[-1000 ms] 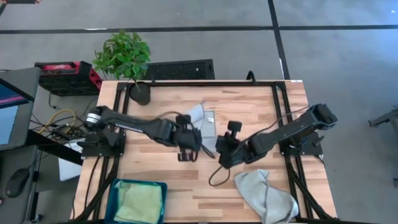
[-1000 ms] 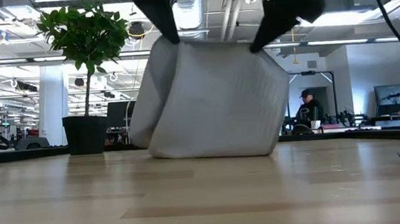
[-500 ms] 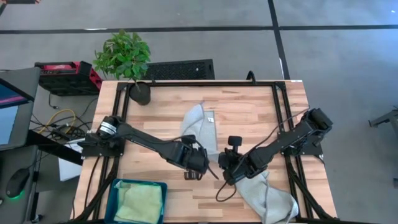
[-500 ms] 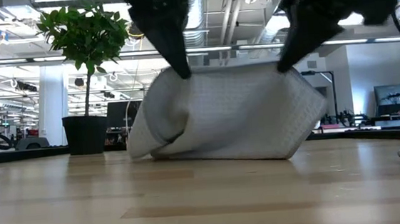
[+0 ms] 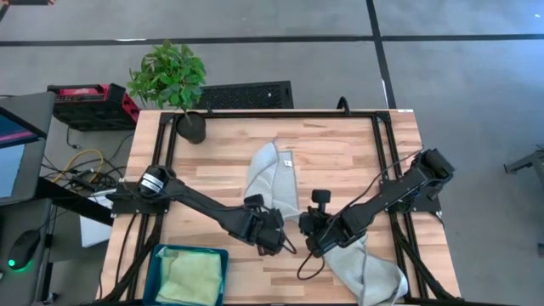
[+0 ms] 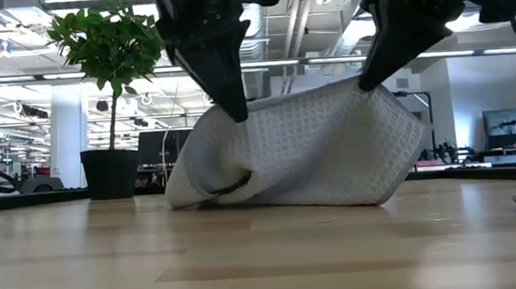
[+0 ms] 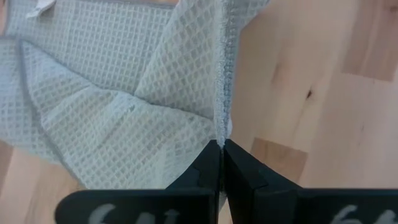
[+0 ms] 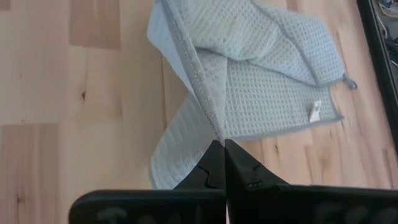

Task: Fold microfiber towels
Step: Fold the top grey microfiber cloth

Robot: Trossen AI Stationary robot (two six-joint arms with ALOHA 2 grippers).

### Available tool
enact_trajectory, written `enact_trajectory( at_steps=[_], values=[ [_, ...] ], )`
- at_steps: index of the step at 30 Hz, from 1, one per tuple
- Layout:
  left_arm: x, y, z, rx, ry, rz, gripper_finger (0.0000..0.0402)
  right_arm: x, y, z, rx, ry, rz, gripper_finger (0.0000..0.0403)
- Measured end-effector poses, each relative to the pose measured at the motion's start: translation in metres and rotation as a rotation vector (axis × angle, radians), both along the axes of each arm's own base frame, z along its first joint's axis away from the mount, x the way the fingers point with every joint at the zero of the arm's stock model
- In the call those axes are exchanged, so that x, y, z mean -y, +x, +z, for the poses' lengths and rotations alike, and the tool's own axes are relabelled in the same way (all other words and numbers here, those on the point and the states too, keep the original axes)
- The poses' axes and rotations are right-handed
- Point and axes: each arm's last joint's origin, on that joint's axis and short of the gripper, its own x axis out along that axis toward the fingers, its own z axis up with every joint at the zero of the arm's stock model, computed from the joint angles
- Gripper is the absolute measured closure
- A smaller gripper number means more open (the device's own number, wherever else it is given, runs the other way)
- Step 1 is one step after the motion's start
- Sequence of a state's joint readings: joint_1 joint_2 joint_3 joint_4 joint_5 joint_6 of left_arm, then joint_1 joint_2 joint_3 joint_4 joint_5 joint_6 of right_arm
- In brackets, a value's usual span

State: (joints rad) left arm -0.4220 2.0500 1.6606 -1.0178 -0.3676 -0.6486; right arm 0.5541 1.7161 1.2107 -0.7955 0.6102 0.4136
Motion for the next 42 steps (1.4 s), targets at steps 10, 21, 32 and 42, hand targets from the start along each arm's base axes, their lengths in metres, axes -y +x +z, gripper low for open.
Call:
enact_trajectory(
  at_steps=[10, 21, 32, 42],
  values=[
    [0.012, -0.005, -0.008, 0.070, 0.000, 0.102, 0.0401, -0.001, 0.002, 0.000, 0.019, 0.014, 0.002, 0.0395],
    [0.013, -0.011, -0.017, -0.043, -0.001, 0.049, 0.0359, 0.006, -0.003, -0.001, -0.036, -0.032, -0.010, 0.0395],
    [0.002, -0.009, -0.015, -0.035, 0.021, 0.126, 0.0285, 0.014, 0.000, -0.001, -0.044, -0.035, -0.043, 0.0395],
    [0.010, -0.011, -0.021, 0.088, 0.009, 0.277, 0.0283, 0.018, 0.002, -0.001, -0.041, -0.044, -0.059, 0.0395]
  ],
)
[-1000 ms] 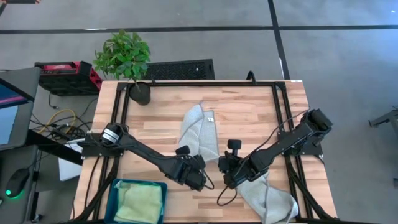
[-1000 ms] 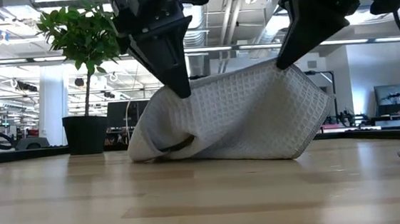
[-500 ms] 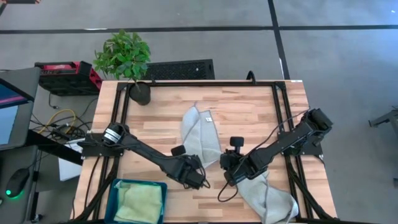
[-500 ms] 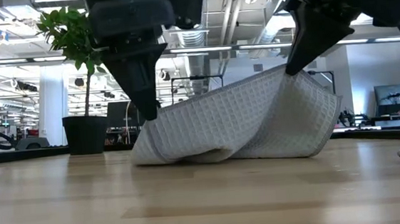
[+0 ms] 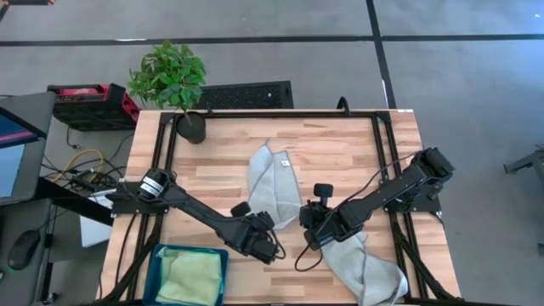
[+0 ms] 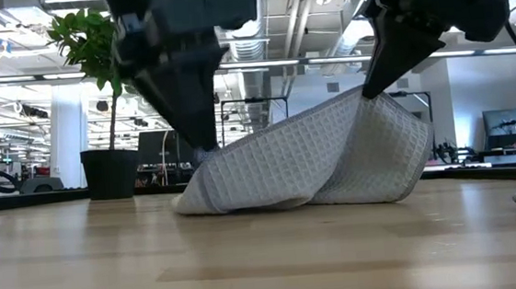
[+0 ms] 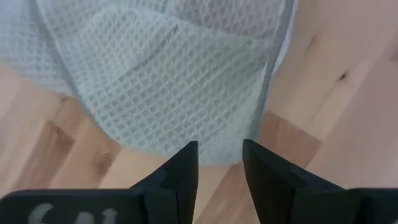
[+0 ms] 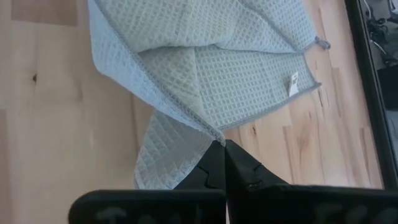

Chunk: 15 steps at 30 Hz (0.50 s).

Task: Fold microfiber towels
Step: Fold the top grey microfiber cloth

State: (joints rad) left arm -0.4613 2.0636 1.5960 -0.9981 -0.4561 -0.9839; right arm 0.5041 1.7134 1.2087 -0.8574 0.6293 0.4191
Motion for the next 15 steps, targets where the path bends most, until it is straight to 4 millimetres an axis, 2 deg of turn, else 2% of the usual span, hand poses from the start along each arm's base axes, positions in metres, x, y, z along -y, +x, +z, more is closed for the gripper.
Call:
enact_trajectory(
  at_steps=[6, 11, 15],
  values=[
    [0.007, -0.006, -0.019, 0.041, 0.009, -0.013, 0.0284, 0.000, 0.000, 0.000, 0.000, -0.001, -0.001, 0.0395],
    [0.020, -0.014, -0.020, 0.088, 0.073, -0.027, 0.0284, 0.001, 0.001, 0.000, 0.000, -0.001, -0.003, 0.0395],
    [0.041, -0.026, -0.019, 0.129, 0.151, -0.095, 0.0284, 0.004, 0.002, 0.000, 0.004, 0.001, -0.019, 0.0395]
  ],
)
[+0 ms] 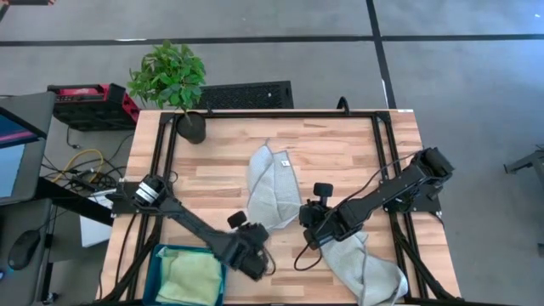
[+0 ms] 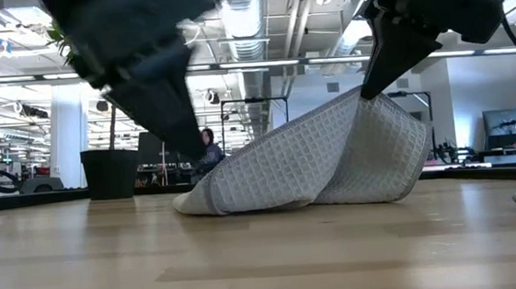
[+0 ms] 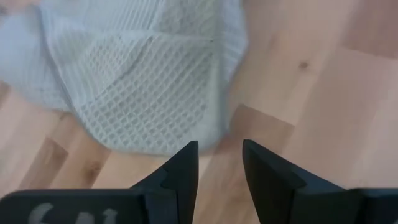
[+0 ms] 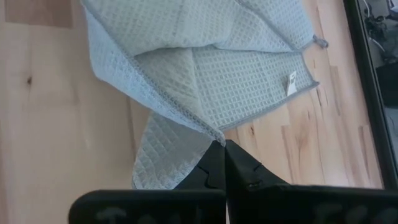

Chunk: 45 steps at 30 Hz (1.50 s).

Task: Fold microfiber towels
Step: Fold the top grey microfiber cloth

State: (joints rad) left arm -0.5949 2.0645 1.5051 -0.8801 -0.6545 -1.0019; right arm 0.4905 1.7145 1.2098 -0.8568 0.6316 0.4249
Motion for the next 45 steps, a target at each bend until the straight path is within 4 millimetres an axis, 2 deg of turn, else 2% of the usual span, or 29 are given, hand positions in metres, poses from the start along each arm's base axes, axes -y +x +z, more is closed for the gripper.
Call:
enact_trajectory(
  at_steps=[6, 13, 20, 26, 32, 45],
  values=[
    [0.021, -0.021, -0.013, 0.151, 0.141, -0.030, 0.0284, 0.010, 0.005, 0.000, 0.030, 0.006, -0.061, 0.0395],
    [0.018, -0.028, -0.041, 0.245, 0.179, -0.064, 0.0284, 0.020, 0.015, 0.003, 0.105, 0.001, -0.116, 0.0395],
    [0.004, -0.018, -0.046, 0.339, 0.183, 0.013, 0.0284, 0.030, 0.025, 0.005, 0.171, 0.030, -0.158, 0.0395],
    [-0.008, -0.011, -0.047, 0.345, 0.175, 0.062, 0.0284, 0.033, 0.028, 0.006, 0.204, 0.011, -0.175, 0.0395],
    [-0.011, -0.005, -0.062, 0.353, 0.151, 0.107, 0.0284, 0.033, 0.028, 0.006, 0.210, 0.013, -0.175, 0.0395],
    [-0.014, -0.014, -0.068, 0.383, 0.115, 0.229, 0.0284, 0.032, 0.031, 0.007, 0.240, 0.004, -0.167, 0.0395]
  ],
)
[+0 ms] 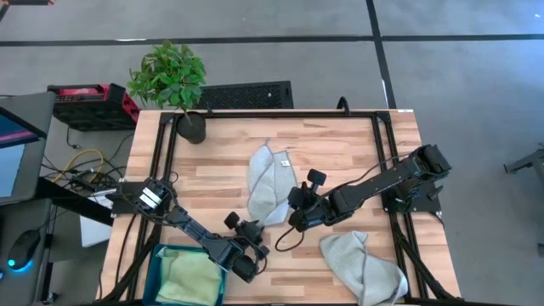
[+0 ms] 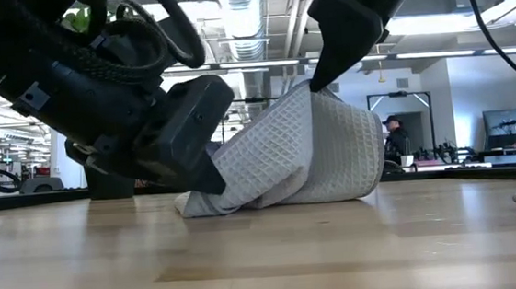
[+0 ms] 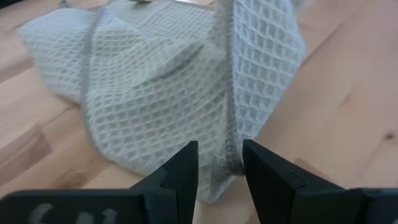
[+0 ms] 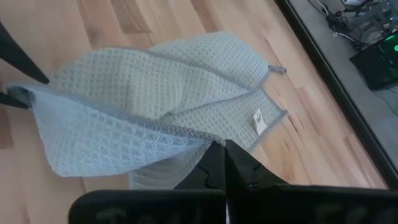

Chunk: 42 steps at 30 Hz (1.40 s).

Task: Fold microfiber towels
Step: Fold the top grey microfiber cloth

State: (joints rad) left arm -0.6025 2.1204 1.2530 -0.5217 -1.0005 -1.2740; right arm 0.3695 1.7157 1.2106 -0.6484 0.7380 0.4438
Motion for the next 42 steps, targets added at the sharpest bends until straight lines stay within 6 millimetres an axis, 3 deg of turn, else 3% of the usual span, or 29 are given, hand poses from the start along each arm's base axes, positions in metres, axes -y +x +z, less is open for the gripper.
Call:
enact_trajectory(
  at_steps=[9, 19, 24, 34, 42],
  values=[
    [-0.013, 0.000, -0.003, -0.068, -0.025, 0.052, 0.0294, 0.000, 0.000, 0.000, -0.001, -0.006, 0.003, 0.0395],
    [-0.019, 0.002, -0.004, -0.162, -0.007, 0.013, 0.0393, 0.000, 0.000, 0.000, -0.002, -0.007, 0.003, 0.0395],
    [-0.020, 0.000, -0.002, -0.198, 0.006, 0.009, 0.0397, 0.000, 0.000, 0.000, -0.004, -0.007, 0.003, 0.0395],
    [-0.022, -0.006, 0.027, -0.431, 0.059, 0.064, 0.0400, 0.000, -0.001, 0.000, -0.012, -0.008, 0.004, 0.0395],
    [-0.023, -0.011, 0.035, -0.570, 0.041, 0.068, 0.0401, 0.000, 0.000, 0.000, -0.012, 0.001, 0.010, 0.0395]
  ],
)
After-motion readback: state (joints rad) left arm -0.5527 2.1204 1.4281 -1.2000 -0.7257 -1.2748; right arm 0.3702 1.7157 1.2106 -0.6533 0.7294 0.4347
